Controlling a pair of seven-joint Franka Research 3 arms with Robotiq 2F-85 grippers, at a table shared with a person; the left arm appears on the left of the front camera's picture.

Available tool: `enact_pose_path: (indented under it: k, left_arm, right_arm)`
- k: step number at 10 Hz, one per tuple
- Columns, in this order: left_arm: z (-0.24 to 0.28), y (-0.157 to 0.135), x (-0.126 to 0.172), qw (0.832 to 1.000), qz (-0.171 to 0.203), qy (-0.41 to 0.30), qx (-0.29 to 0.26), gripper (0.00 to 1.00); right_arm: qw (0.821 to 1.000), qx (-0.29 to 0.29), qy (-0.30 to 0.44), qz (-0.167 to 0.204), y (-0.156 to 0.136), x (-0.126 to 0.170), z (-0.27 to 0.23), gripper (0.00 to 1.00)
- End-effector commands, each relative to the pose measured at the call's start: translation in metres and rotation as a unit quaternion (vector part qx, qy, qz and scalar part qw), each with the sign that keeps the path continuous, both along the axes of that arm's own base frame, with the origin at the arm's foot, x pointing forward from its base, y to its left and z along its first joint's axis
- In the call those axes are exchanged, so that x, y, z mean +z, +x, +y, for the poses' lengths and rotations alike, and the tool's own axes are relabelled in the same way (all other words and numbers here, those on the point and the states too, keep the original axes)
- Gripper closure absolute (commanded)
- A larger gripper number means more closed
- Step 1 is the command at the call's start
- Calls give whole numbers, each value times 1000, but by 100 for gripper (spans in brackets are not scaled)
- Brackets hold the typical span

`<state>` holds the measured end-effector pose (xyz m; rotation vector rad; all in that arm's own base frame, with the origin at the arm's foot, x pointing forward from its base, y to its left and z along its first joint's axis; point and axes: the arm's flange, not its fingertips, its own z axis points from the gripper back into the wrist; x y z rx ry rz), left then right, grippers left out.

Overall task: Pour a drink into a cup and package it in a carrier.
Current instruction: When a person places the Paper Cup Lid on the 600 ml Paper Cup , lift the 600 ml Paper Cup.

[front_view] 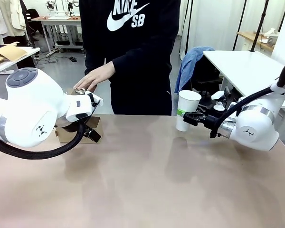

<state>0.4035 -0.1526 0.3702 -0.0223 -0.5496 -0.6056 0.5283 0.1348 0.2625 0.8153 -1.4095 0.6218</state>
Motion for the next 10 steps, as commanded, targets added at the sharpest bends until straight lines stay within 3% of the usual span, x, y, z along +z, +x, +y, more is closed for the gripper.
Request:
enact_pose_path:
  k: [1, 10]
  left_arm:
    - [1, 0, 0, 1000, 0, -1, 0, 0]
    - [1, 0, 0, 1000, 0, -1, 0, 0]
  right_arm:
    - [1000, -1, 1, -2, -4, 5, 1, 20]
    - [1000, -1, 1, -2, -4, 5, 1, 20]
